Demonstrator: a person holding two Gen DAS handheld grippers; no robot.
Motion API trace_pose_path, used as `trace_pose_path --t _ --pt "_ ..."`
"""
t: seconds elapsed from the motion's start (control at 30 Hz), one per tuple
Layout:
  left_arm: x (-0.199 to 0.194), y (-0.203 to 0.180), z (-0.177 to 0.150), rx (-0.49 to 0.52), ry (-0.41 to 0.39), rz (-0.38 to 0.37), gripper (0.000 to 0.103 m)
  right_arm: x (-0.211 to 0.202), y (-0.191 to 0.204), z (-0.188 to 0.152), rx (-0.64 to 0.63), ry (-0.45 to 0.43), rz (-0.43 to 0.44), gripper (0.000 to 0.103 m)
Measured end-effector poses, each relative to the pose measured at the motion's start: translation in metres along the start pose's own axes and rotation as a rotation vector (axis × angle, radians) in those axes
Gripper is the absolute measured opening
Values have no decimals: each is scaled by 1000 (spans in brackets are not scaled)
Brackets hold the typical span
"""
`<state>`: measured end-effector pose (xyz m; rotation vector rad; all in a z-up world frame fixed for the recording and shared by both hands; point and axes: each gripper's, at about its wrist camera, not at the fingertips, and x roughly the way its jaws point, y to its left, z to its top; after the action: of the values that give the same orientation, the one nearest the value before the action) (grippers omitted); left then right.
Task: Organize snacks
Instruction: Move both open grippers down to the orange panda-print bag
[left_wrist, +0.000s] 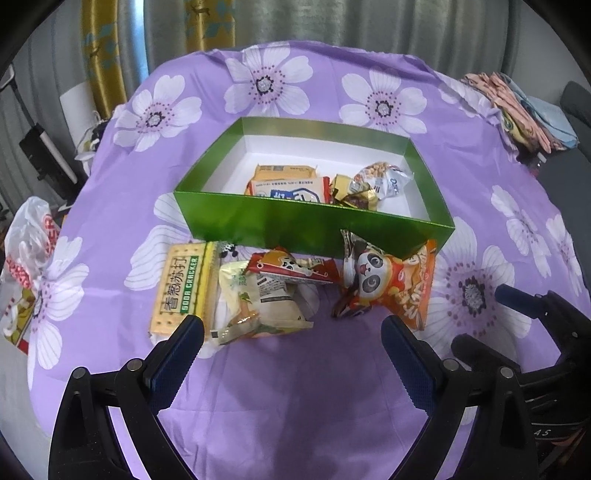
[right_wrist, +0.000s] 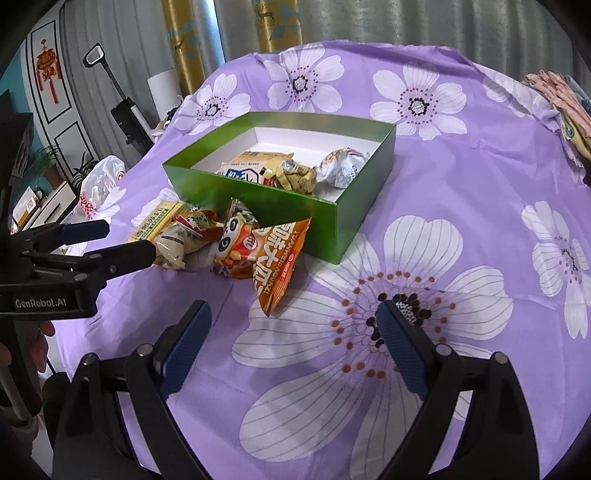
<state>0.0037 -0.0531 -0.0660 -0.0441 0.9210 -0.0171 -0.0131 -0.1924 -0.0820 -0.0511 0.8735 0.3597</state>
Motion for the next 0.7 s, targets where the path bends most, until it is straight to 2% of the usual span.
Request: trace_pose_path --t 0.2,0.4,0.57,0.7 --pt "8 -3 2 13 9 -9 96 10 -1 1 7 13 11 92" --pt "12 -5 3 25 -12 -50 96 15 -3 0 16 16 19 92" --pt "19 -7 1 24 -11 -168 96 22 -2 -2 13 24 31 92" --pt "28 -5 1 -20 15 -268 96 27 1 -3 1 26 44 92"
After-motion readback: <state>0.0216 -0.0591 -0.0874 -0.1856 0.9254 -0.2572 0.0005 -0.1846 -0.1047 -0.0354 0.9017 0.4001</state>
